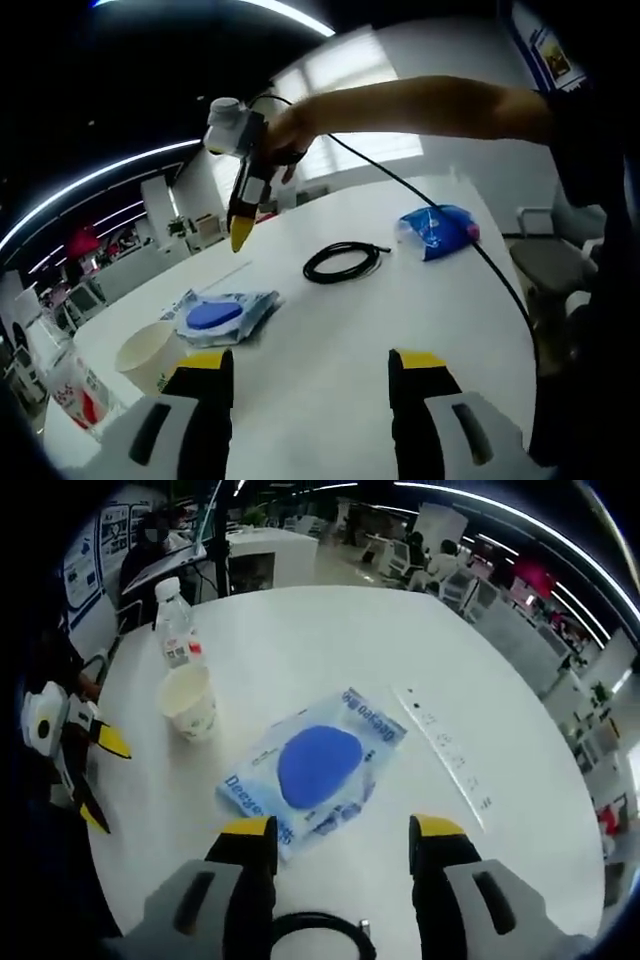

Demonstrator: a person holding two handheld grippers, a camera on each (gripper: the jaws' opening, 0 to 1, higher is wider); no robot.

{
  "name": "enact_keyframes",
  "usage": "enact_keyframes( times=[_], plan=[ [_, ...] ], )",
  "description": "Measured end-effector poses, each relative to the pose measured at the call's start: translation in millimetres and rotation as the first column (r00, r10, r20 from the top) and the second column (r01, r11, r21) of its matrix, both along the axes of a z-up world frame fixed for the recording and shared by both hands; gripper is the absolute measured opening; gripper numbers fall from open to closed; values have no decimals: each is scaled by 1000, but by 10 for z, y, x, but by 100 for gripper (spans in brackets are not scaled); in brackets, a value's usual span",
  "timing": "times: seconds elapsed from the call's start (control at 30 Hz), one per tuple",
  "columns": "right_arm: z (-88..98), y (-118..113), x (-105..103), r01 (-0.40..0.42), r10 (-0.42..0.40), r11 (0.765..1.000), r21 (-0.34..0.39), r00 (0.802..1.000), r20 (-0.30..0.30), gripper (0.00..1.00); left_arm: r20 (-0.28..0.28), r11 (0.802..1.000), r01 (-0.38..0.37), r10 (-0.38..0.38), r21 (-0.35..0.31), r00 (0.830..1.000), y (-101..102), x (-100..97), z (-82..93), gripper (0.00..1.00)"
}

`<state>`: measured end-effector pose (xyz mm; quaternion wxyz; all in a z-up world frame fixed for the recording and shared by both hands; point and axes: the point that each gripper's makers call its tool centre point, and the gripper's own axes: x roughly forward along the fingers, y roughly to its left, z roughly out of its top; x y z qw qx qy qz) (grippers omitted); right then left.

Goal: Arrange the tabletop items into an orderly group along one side of the table until the central work area is clear of visible clutter.

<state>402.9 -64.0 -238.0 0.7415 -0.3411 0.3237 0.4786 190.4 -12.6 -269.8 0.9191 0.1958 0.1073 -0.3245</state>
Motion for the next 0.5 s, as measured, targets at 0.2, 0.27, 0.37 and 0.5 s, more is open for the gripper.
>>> enact_keyframes(
  times=[0.2,0.27,0.37,0.5],
  plan=[
    [-49,18,43,-2,2,1000,4,1000,0,49,4,1000,7,-7,-2,1000,0,82,11,62],
    [-53,28,52,-2,2,1000,5,1000,-2,49,3,1000,9,-9,-1,1000,0,105,8,61],
    [-57,32,79,2,-2,1000,2,1000,1,49,2,1000,10,-10,4,1000,10,143,1,61],
    [-70,58,98,-1,1,1000,9,1000,5,48,2,1000,10,-10,5,1000,15,193,2,61]
  ],
)
